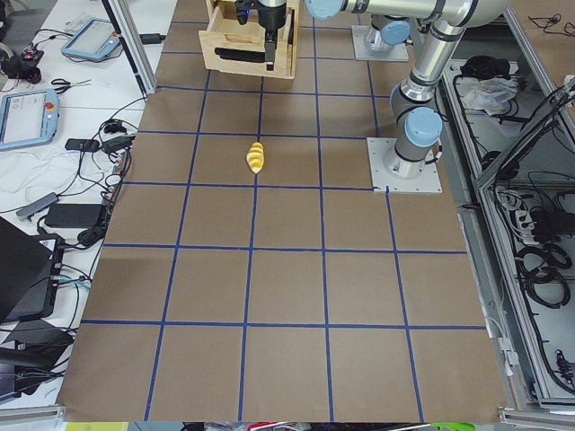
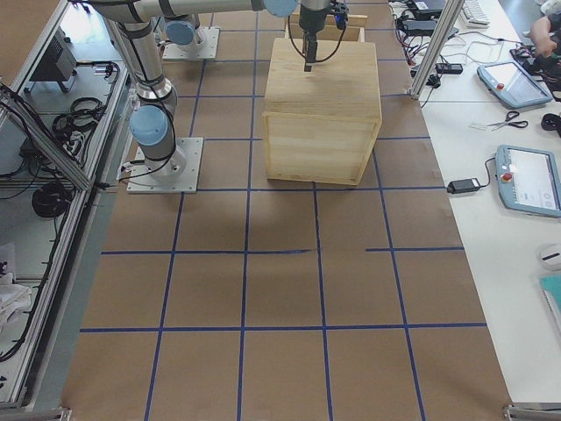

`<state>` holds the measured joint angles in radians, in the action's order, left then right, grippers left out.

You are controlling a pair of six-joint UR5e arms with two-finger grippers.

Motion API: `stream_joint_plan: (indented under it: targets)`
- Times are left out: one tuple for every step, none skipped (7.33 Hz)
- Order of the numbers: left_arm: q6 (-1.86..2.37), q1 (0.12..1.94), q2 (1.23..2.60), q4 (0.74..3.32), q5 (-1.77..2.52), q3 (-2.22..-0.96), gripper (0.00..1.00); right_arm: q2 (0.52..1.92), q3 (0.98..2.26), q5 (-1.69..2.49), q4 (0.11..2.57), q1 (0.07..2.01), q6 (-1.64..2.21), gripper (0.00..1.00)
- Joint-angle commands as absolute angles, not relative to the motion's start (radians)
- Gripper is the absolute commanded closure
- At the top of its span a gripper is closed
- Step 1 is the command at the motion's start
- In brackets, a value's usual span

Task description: Open upper drawer

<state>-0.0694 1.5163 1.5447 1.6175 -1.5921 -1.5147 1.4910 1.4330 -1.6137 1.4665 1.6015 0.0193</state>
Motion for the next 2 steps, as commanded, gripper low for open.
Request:
stream_joint_plan:
  targets:
    - [-0.071,1.517,1.546,1.609,-1.592,-1.517,0.0,1.491,1.433,-1.614,1.466,1.6,0.02,0.0]
    - [-0.074,1.516,1.543,1.612,-1.597,-1.52,0.0,1.491,1.433,-1.614,1.466,1.601,0.02,0.0]
